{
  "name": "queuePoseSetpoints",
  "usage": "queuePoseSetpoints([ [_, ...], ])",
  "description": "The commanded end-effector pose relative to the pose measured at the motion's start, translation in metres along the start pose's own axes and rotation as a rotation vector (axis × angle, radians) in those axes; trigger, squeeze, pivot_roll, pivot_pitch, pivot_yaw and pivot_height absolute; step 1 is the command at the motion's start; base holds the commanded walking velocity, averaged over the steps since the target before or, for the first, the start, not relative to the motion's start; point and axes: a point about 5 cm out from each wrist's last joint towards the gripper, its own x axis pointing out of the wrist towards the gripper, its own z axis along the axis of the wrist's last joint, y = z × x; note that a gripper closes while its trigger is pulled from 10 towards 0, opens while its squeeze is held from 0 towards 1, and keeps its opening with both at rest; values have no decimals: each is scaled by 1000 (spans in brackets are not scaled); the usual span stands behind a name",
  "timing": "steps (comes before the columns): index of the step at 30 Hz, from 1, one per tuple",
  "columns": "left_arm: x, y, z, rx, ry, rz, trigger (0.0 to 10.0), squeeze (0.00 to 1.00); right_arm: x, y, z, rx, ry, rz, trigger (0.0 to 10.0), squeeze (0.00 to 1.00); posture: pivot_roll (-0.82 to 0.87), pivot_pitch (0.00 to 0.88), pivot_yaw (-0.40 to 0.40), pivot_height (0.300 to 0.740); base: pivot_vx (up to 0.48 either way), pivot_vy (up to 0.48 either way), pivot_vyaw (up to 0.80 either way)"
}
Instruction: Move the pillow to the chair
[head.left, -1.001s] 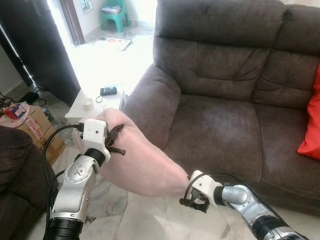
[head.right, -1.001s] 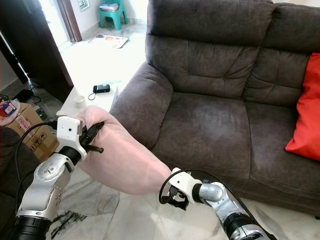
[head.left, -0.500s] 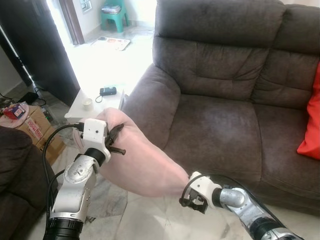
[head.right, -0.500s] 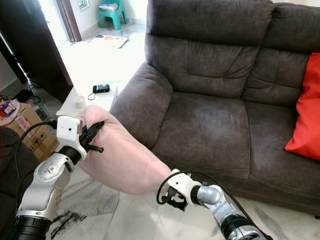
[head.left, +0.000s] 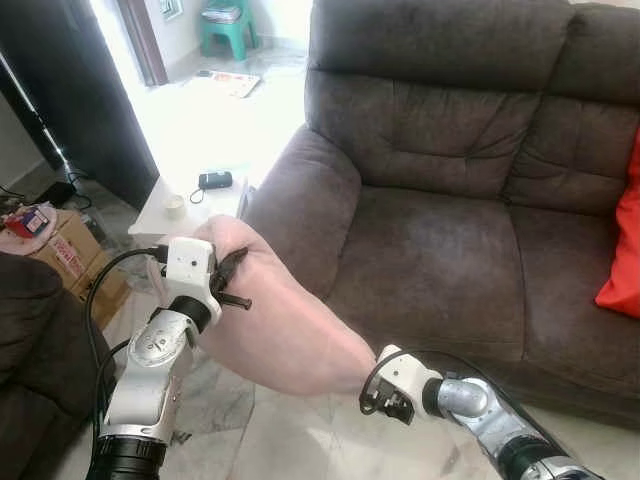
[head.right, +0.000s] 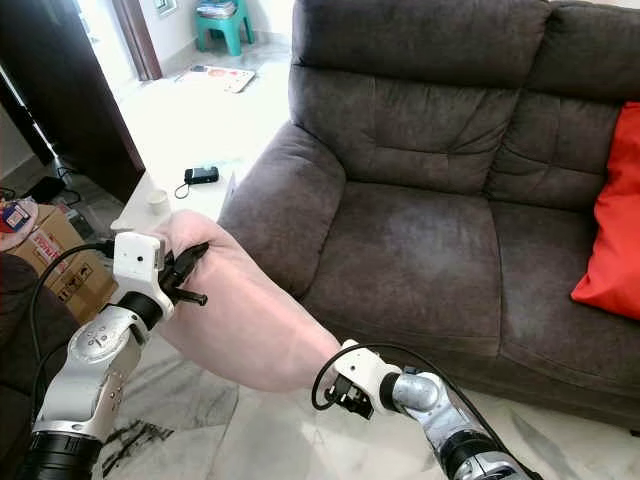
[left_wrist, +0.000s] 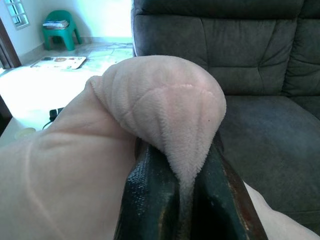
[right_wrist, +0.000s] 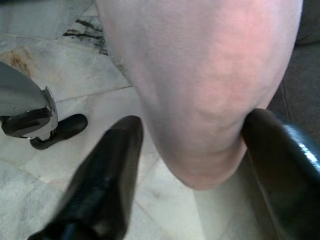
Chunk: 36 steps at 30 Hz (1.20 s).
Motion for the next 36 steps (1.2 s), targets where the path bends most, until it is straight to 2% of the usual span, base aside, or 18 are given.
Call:
queuePoseSetpoints([
  [1, 2, -1, 28, 13, -124, -7, 10000, 0, 2, 0, 3, -9, -4, 1, 0, 0, 133, 66, 8, 740, 0, 0, 0],
  [28, 2, -2, 26, 14, -119, -10, 10000, 0, 1, -8, 11, -22, -56, -44, 0, 0, 129, 61, 10, 740, 0, 0, 0],
  [32, 2, -2, 25, 15, -115, -10, 10000, 0, 0, -11, 17, -40, -95, -69, 0, 0, 127, 55, 12, 740, 0, 0, 0],
  [33, 2, -2, 25, 16, -114, -12, 10000, 0, -1, -12, 22, -26, -133, -75, 0, 0, 127, 55, 12, 740, 0, 0, 0],
  [36, 2, -2, 24, 16, -111, -14, 10000, 0, -1, -14, 26, -20, -156, -86, 0, 0, 127, 53, 13, 740, 0, 0, 0],
])
